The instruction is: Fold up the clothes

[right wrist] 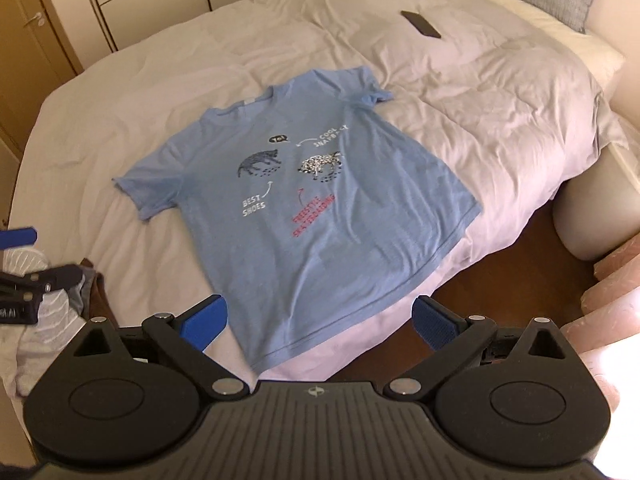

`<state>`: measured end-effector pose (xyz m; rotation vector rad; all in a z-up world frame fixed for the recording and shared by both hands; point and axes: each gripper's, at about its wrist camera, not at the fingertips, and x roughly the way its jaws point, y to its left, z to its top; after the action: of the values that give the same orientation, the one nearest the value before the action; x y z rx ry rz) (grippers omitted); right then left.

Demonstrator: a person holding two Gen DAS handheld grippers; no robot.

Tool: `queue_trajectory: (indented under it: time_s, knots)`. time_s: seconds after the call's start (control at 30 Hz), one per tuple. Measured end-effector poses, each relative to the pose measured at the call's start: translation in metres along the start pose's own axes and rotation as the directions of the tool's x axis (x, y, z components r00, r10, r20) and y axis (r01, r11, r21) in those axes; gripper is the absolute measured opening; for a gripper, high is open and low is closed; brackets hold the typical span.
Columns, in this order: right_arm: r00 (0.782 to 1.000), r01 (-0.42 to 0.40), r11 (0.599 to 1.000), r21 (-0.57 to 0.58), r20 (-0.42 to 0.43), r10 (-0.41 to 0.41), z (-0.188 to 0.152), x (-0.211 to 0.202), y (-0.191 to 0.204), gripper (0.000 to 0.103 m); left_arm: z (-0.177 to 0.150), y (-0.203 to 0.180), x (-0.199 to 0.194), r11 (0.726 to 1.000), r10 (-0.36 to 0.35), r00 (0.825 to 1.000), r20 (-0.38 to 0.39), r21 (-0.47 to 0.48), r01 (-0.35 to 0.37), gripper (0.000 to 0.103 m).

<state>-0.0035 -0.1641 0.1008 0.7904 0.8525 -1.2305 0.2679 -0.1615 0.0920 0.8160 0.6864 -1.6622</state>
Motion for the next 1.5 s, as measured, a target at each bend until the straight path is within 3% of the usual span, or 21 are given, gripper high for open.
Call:
queue_trajectory:
  time_s: [0.27, 0.73, 1.0, 1.27, 1.5]
  knots:
    - [1.0, -0.015, 0.997, -0.073, 0.012, 0.016, -0.003, -0.014, 0.007, 0.101, -0.001, -0.013, -0.018, 0.999, 0.011, 0.999, 0.045, -0.044, -0.009, 0.102]
    - [0.996, -0.085, 0.993, -0.076, -0.015, 0.084, -0.015, -0.003, -0.026, 0.101, -0.013, -0.051, -0.021, 0.996, 0.084, 0.996, -0.017, -0.031, -0.084, 0.102]
    - [0.995, -0.1, 0.986, -0.13, -0.036, 0.096, -0.025, 0.009, -0.026, 0.101, -0.029, -0.057, -0.022, 0.99, 0.128, 0.99, -0.066, -0.049, -0.131, 0.102]
    - [0.991, -0.123, 0.974, -0.189, -0.084, 0.109, -0.027, 0.03, 0.002, 0.101, -0.037, -0.025, -0.02, 0.983, 0.162, 0.983, -0.087, -0.073, -0.168, 0.102]
    - [0.991, -0.111, 0.962, -0.251, -0.107, 0.086, -0.005, 0.064, 0.046, 0.101, -0.017, 0.028, 0.022, 0.984, 0.178, 0.982, -0.067, 0.014, -0.177, 0.102]
